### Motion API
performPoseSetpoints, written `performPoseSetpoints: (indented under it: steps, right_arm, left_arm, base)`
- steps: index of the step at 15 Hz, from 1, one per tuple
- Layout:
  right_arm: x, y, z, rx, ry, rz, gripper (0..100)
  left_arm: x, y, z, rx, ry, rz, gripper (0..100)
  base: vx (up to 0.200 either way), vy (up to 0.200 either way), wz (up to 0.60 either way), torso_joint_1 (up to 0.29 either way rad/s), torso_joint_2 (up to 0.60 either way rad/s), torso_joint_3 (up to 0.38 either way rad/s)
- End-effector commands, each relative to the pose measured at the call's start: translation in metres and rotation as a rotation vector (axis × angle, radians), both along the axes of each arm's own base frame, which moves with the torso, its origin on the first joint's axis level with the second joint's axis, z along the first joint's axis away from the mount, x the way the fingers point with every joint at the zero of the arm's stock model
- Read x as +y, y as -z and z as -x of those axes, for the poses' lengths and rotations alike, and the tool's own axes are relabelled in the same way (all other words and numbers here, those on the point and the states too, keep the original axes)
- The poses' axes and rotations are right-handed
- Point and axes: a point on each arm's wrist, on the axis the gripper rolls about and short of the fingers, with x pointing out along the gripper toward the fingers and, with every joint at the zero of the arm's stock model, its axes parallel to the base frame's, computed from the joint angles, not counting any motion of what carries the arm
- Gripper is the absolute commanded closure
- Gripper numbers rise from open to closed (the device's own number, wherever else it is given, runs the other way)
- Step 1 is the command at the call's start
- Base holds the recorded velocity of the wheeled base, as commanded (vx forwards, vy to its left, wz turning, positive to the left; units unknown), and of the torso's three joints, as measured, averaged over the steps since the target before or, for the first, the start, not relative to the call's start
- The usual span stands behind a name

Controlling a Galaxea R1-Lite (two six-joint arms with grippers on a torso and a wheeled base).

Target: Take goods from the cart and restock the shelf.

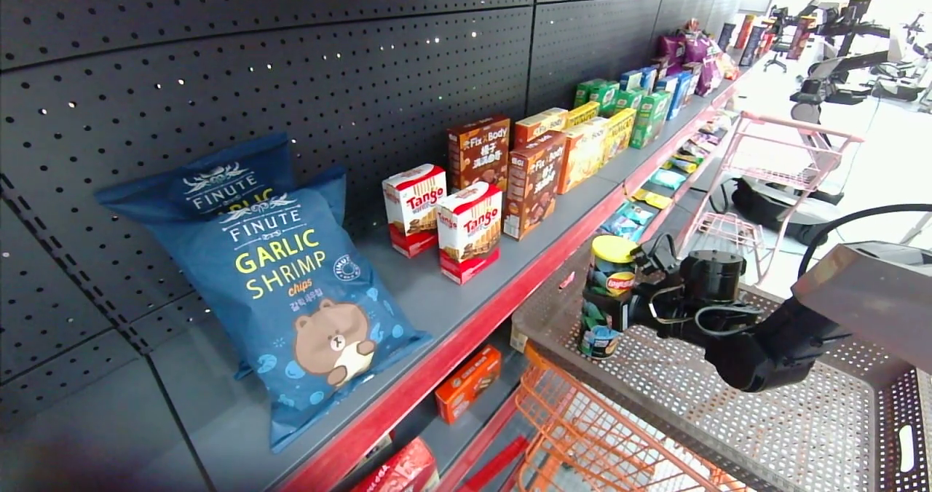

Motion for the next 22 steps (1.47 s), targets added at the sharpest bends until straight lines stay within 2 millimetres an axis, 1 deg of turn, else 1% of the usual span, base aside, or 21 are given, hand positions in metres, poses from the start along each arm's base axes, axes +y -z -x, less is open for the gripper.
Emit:
performPoseSetpoints:
  steps: [1, 2, 3, 4, 5, 6, 7, 8, 9, 10, 11, 12, 13, 14, 15, 16, 17, 18, 19, 20, 22]
  right_arm:
    - [-0.001, -0.015, 0.006, -0.023, -0.008, -0.005, 100]
    - [-0.003, -0.039, 0.014, -0.049, -0.005, -0.011, 100]
    - [-0.005, -0.055, 0.019, -0.055, 0.004, -0.011, 100]
    - [-0.008, -0.076, 0.031, -0.043, 0.026, -0.006, 100]
    - [-0.014, -0.11, 0.064, -0.011, 0.078, -0.002, 100]
    - [-0.014, -0.112, 0.066, -0.011, 0.081, -0.002, 100]
    - [-0.015, -0.132, 0.119, -0.005, 0.154, -0.026, 100]
    - [-0.015, -0.135, 0.137, -0.008, 0.179, -0.029, 100]
    - [-0.022, -0.14, 0.189, -0.032, 0.227, -0.037, 100]
    - [-0.029, -0.138, 0.212, -0.046, 0.245, -0.04, 100]
    - [-0.043, -0.133, 0.245, -0.067, 0.296, -0.042, 100]
    - [-0.057, -0.127, 0.268, -0.087, 0.377, -0.041, 100]
    - [-0.066, -0.124, 0.283, -0.094, 0.454, -0.034, 100]
    - [-0.07, -0.123, 0.291, -0.095, 0.505, -0.028, 100]
    - [-0.081, -0.123, 0.304, -0.095, 0.616, -0.015, 100]
    - [-0.085, -0.123, 0.312, -0.103, 0.65, -0.017, 100]
    - [-0.09, -0.123, 0.331, -0.113, 0.677, -0.017, 100]
    - [-0.091, -0.121, 0.337, -0.107, 0.681, -0.014, 100]
    - [-0.093, -0.117, 0.361, -0.088, 0.672, 0.004, 100]
    - [-0.094, -0.116, 0.376, -0.088, 0.657, 0.023, 100]
    - [-0.095, -0.115, 0.393, -0.094, 0.64, 0.021, 100]
  left_arm:
    - [0.0, 0.0, 0.0, 0.001, 0.0, 0.0, 0]
    - [0.0, 0.0, 0.0, 0.001, 0.0, 0.001, 0]
    - [0.0, 0.0, 0.0, 0.001, 0.0, 0.0, 0]
    - [0.0, 0.0, 0.0, 0.001, 0.0, 0.001, 0]
    - [0.0, 0.0, 0.0, 0.001, 0.0, 0.0, 0]
    - [0.0, 0.0, 0.0, 0.001, 0.0, 0.0, 0]
    - [0.0, 0.0, 0.0, 0.001, 0.0, 0.0, 0]
    - [0.0, 0.0, 0.0, 0.001, 0.0, 0.0, 0]
    - [0.0, 0.0, 0.0, 0.001, 0.0, 0.0, 0]
    - [0.0, 0.0, 0.0, 0.001, 0.0, 0.001, 0]
    - [0.0, 0.0, 0.0, 0.0, 0.0, 0.0, 0]
    - [0.0, 0.0, 0.0, 0.001, 0.0, 0.0, 0]
    - [0.0, 0.0, 0.0, 0.0, 0.0, 0.0, 0]
    - [0.0, 0.0, 0.0, 0.001, 0.0, 0.001, 0]
    - [0.0, 0.0, 0.0, 0.001, 0.0, 0.0, 0]
    - [0.0, 0.0, 0.0, 0.001, 0.0, 0.0, 0]
    - [0.0, 0.0, 0.0, 0.001, 0.0, 0.001, 0]
    - [0.0, 0.0, 0.0, 0.001, 0.0, 0.0, 0]
    - [0.0, 0.0, 0.0, 0.001, 0.0, 0.0, 0]
    - [0.0, 0.0, 0.0, 0.001, 0.0, 0.0, 0]
    - [0.0, 0.0, 0.0, 0.001, 0.0, 0.0, 0]
  base:
    - [0.0, 0.0, 0.0, 0.0, 0.0, 0.0]
    - [0.0, 0.0, 0.0, 0.0, 0.0, 0.0]
    - [0.0, 0.0, 0.0, 0.0, 0.0, 0.0]
    - [0.0, 0.0, 0.0, 0.0, 0.0, 0.0]
    - [0.0, 0.0, 0.0, 0.0, 0.0, 0.0]
    - [0.0, 0.0, 0.0, 0.0, 0.0, 0.0]
    - [0.0, 0.0, 0.0, 0.0, 0.0, 0.0]
    - [0.0, 0.0, 0.0, 0.0, 0.0, 0.0]
    - [0.0, 0.0, 0.0, 0.0, 0.0, 0.0]
    - [0.0, 0.0, 0.0, 0.0, 0.0, 0.0]
    - [0.0, 0.0, 0.0, 0.0, 0.0, 0.0]
    - [0.0, 0.0, 0.0, 0.0, 0.0, 0.0]
    - [0.0, 0.0, 0.0, 0.0, 0.0, 0.0]
    - [0.0, 0.0, 0.0, 0.0, 0.0, 0.0]
    - [0.0, 0.0, 0.0, 0.0, 0.0, 0.0]
    - [0.0, 0.0, 0.0, 0.0, 0.0, 0.0]
    - [0.0, 0.0, 0.0, 0.0, 0.0, 0.0]
    - [0.0, 0.0, 0.0, 0.0, 0.0, 0.0]
    - [0.0, 0.0, 0.0, 0.0, 0.0, 0.0]
    - [0.0, 0.0, 0.0, 0.0, 0.0, 0.0]
    - [0.0, 0.0, 0.6, 0.002, 0.0, 0.002]
